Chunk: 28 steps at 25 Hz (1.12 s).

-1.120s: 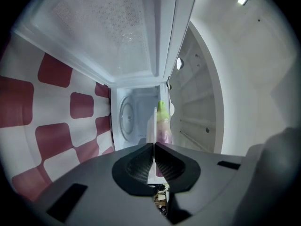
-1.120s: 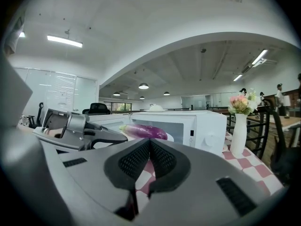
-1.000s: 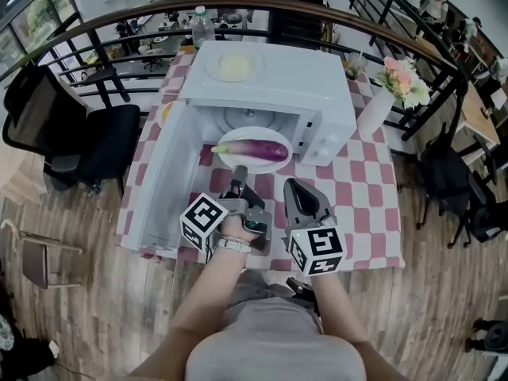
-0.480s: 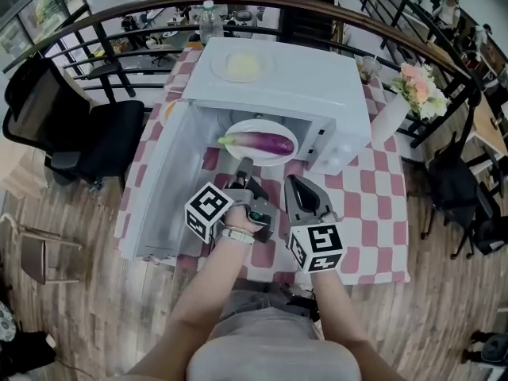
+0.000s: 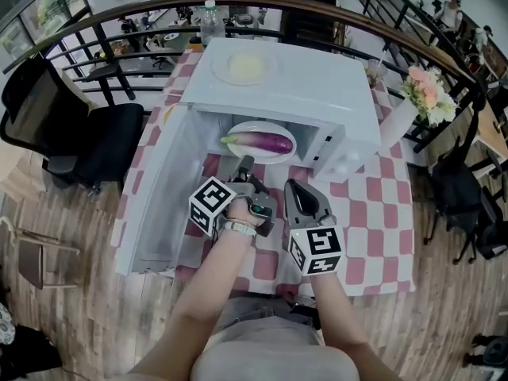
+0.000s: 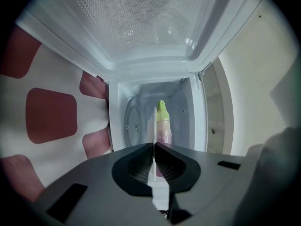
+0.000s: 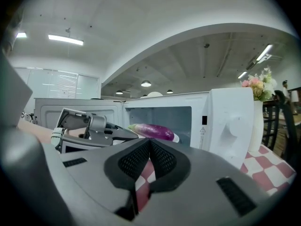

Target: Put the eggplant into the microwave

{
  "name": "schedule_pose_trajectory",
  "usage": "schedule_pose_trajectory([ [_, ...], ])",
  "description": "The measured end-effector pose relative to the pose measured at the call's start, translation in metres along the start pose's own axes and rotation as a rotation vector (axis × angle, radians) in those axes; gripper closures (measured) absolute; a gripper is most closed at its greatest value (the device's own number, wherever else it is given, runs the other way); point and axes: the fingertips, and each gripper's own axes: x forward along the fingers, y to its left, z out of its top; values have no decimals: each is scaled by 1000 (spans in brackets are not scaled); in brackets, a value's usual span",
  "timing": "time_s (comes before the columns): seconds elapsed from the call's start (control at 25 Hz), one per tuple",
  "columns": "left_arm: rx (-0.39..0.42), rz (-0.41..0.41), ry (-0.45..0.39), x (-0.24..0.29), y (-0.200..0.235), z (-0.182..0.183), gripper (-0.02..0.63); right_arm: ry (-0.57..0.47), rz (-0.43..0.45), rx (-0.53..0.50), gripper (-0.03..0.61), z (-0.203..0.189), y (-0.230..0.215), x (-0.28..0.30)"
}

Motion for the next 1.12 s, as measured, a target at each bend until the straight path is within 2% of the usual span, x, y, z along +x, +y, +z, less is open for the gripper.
schedule_pose_trajectory([
  [0.6, -35, 50, -6, 41, 41, 11, 598, 75, 9, 18, 554, -31, -8, 18],
  [1.12, -49, 80, -11, 58, 56, 15, 598, 105, -7, 38, 554, -44, -13, 24],
])
